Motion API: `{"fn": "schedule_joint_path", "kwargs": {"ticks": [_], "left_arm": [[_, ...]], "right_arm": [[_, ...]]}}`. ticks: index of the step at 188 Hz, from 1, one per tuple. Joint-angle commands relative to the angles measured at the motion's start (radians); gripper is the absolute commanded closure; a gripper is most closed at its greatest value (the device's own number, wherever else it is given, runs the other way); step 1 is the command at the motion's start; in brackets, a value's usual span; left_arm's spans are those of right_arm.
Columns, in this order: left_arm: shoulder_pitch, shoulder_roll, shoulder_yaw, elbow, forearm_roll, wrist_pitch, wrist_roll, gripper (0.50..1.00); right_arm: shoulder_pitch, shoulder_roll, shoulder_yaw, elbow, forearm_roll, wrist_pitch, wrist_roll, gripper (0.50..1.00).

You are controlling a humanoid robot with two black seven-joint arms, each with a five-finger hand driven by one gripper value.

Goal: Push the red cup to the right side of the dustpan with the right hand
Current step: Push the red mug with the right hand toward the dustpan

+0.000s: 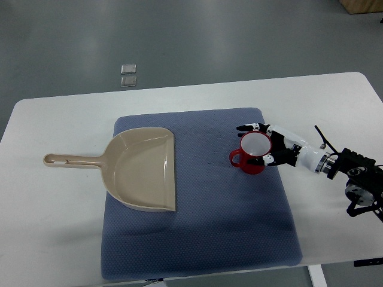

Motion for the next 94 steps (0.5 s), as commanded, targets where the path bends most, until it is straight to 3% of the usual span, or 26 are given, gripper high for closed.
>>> {"fn": "schedule_joint_path", "kwargs": {"ticks": [1,94], "left_arm": [[0.0,0.0,0.0,0.0,0.0,0.0,0.0,0.5],[0.0,0.0,0.0,0.0,0.0,0.0,0.0,0.5]], "right_arm": [[0.0,0.011,0.002,-0.006,0.0,-0.01,0.0,0.566],[-0.002,0.048,-0.014,-0.032,0.0,-0.03,0.0,0.566]]}}
